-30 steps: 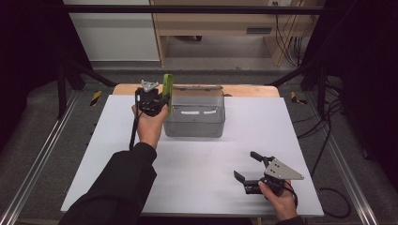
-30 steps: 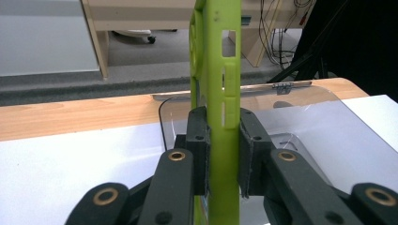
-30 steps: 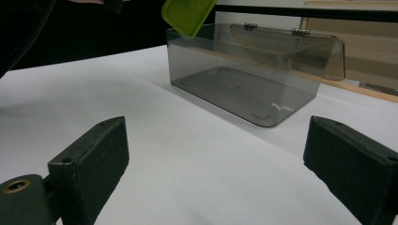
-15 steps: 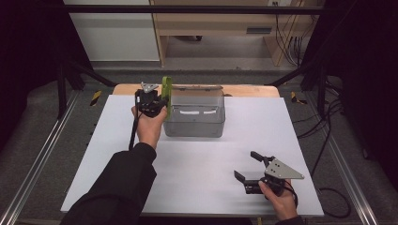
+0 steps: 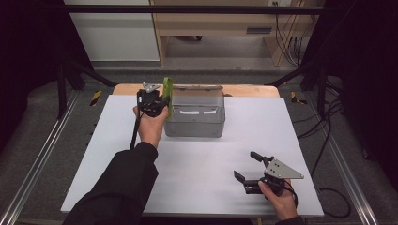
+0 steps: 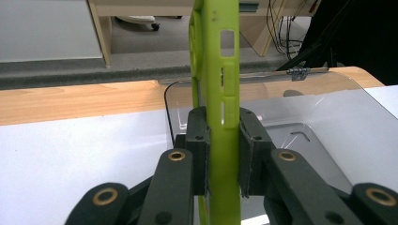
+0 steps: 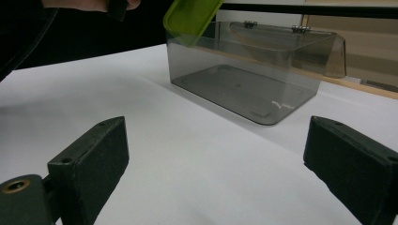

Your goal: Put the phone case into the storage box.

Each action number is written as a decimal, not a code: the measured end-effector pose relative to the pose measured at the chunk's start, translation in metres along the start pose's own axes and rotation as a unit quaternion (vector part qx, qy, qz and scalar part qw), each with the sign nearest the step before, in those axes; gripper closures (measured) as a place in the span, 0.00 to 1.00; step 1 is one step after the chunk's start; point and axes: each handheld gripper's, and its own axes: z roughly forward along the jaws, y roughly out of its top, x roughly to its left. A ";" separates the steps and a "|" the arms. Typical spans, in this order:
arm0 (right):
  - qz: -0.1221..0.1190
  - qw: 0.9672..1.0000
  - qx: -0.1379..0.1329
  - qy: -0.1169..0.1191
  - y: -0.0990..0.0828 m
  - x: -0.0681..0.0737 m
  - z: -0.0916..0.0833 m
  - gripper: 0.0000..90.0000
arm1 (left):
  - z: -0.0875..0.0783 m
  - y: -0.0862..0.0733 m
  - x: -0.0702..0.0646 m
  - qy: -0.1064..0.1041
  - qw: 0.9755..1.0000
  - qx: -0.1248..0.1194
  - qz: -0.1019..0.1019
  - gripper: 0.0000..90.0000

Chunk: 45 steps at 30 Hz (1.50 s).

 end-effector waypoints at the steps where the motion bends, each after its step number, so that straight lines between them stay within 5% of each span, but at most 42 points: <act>1: 0.000 1.000 0.000 0.000 0.000 0.000 0.000 0.08 | 0.001 0.000 0.000 0.000 1.000 0.000 -0.002 0.86; 45: 0.002 1.000 0.006 0.001 -0.001 0.000 0.000 0.08 | 0.026 -0.025 0.003 -0.004 0.998 0.057 -0.008 0.86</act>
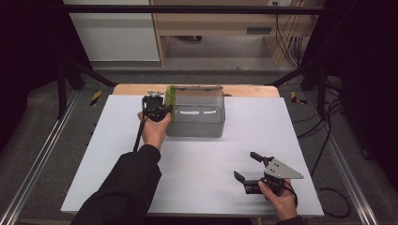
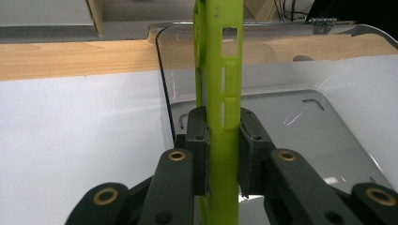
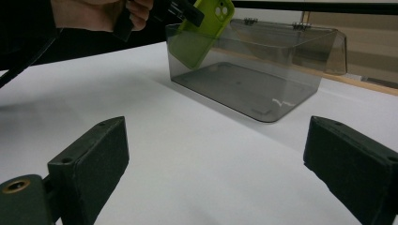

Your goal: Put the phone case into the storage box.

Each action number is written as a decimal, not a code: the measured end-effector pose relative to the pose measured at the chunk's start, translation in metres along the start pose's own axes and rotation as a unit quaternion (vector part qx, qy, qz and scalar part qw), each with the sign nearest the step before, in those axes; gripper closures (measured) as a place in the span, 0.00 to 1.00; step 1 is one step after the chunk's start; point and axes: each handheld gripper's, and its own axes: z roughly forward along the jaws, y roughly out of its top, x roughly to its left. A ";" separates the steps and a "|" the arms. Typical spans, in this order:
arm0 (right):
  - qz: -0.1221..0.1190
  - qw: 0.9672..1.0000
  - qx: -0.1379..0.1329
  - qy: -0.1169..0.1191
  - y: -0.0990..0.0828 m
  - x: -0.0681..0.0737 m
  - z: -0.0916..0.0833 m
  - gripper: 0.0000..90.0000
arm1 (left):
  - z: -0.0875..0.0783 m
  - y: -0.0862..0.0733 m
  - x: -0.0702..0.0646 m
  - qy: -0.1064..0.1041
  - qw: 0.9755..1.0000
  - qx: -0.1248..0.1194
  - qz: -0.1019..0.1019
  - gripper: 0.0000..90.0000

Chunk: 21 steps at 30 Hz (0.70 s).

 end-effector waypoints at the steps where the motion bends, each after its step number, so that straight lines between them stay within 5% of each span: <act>1: 0.000 1.000 0.000 0.000 0.000 0.000 0.000 0.08 | 0.000 0.000 0.000 0.000 1.000 0.000 -0.001 0.86; 21: 0.001 1.000 0.002 0.000 0.000 0.000 0.000 0.08 | 0.005 -0.003 0.001 -0.012 1.000 0.008 -0.016 0.86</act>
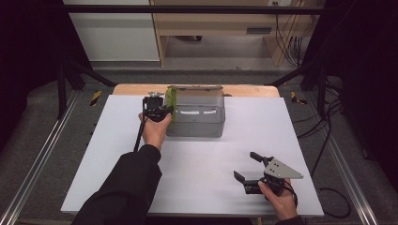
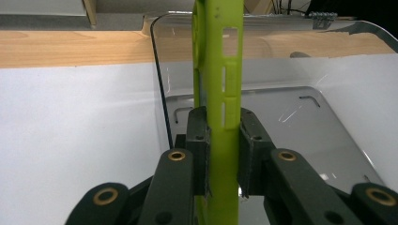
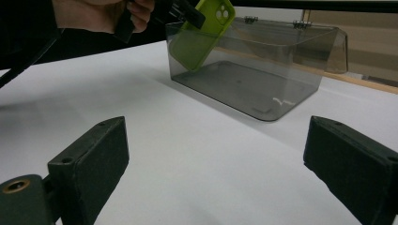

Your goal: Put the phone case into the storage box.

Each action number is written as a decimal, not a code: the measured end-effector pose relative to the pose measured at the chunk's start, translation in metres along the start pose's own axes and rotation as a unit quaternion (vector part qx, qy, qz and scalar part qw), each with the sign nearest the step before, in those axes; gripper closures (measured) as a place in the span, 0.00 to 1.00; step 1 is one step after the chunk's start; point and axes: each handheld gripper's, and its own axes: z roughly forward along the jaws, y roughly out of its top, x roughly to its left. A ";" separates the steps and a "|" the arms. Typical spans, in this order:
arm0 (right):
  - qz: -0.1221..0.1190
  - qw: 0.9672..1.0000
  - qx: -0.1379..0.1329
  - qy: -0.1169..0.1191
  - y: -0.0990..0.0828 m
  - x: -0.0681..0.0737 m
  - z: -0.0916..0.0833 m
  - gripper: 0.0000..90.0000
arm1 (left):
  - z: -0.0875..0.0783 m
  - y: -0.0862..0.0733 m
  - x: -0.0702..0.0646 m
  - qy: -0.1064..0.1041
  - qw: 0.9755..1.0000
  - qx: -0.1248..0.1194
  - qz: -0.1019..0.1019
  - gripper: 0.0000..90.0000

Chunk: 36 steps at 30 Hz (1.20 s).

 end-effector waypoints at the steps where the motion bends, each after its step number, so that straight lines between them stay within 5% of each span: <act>1: 0.000 1.000 0.000 0.000 0.000 0.000 0.000 0.08 | 0.000 0.000 0.000 0.000 1.000 0.000 -0.001 0.86; 36: -0.001 1.000 0.003 0.001 0.000 0.000 0.001 0.08 | 0.004 -0.001 0.004 -0.015 0.999 0.014 -0.027 0.86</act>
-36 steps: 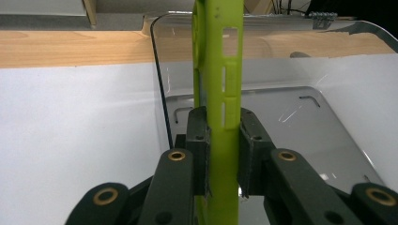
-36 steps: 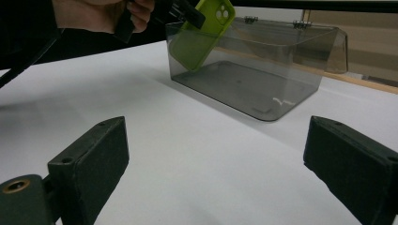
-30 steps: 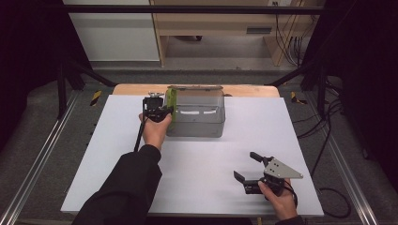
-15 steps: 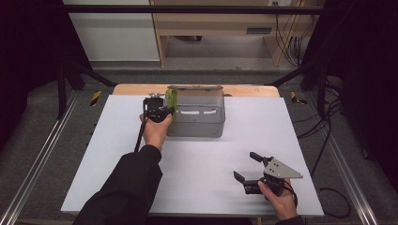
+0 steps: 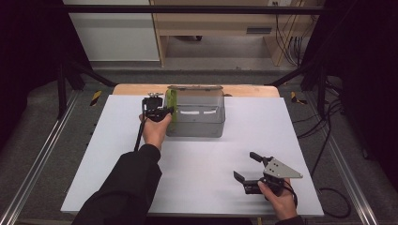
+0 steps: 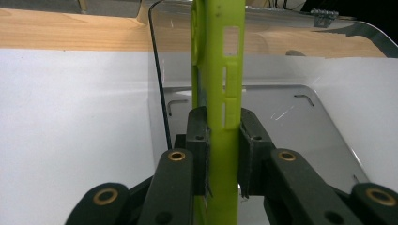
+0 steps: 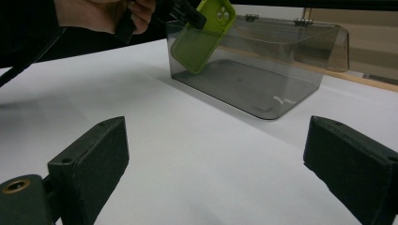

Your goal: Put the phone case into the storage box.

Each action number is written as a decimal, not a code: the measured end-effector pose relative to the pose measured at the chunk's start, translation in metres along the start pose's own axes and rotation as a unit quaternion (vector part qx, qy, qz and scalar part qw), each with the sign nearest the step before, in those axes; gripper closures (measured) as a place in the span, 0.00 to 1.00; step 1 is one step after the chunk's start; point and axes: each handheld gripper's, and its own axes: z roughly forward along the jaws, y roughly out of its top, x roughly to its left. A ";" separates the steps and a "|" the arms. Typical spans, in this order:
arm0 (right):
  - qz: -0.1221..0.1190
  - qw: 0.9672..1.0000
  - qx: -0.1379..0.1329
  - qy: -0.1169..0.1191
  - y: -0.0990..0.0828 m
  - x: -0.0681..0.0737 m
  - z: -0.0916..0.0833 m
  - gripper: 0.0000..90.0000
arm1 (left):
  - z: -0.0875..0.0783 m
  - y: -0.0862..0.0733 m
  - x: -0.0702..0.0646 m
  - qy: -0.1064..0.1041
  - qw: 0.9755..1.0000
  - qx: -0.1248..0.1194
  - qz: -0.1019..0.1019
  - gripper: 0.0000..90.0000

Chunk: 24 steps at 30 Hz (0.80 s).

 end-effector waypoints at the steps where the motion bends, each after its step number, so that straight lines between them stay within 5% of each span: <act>1: 0.000 1.000 0.000 0.000 0.000 0.000 0.000 0.08 | 0.000 0.000 0.000 -0.001 1.000 0.001 0.000 0.86; 24: 0.002 1.000 0.003 0.002 0.000 0.001 0.001 0.08 | 0.006 0.007 0.002 -0.002 1.000 0.013 -0.005 0.86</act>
